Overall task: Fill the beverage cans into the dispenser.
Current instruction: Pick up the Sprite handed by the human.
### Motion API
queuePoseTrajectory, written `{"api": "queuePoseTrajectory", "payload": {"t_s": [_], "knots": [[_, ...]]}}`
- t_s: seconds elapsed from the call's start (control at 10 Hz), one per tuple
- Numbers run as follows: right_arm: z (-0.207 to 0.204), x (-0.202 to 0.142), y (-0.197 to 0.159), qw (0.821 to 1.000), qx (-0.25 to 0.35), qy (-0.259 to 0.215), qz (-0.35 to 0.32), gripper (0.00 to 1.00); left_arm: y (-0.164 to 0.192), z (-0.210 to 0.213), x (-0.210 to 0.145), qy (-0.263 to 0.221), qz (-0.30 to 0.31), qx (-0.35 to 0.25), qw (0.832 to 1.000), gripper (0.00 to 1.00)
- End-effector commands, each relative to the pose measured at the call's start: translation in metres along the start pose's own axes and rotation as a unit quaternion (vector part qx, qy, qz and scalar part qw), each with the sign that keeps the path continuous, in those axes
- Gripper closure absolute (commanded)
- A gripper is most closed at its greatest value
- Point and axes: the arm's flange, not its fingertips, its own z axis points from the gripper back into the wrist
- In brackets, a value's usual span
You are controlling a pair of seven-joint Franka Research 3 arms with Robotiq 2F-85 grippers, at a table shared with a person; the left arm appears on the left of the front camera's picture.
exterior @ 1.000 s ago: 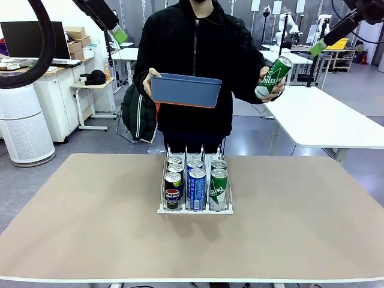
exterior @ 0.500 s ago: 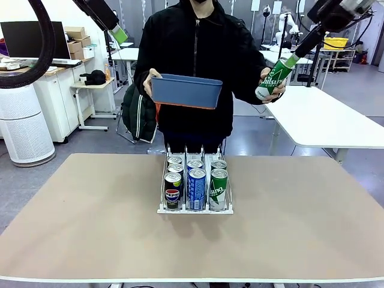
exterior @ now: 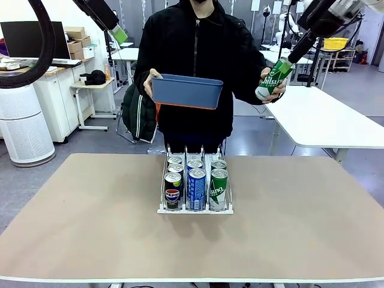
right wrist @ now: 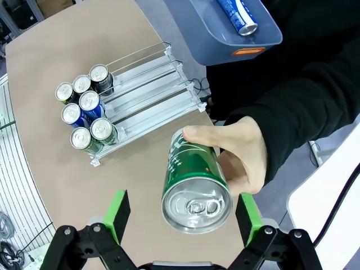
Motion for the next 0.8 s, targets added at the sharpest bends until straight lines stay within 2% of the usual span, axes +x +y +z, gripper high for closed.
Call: {"api": "queuePoseTrajectory", "payload": {"t_s": [0.0, 0.7], "knots": [[-0.005, -0.001, -0.005, 1.0, 0.007, 0.018, 0.008, 0.0, 0.001, 0.0, 0.0, -0.002, 0.0, -0.006, 1.0, 0.0], [-0.025, 0.0, -0.012, 1.0, 0.022, 0.007, -0.016, 0.0, 0.001, 0.0, 0.0, -0.002, 0.0, -0.006, 1.0, 0.0]]}}
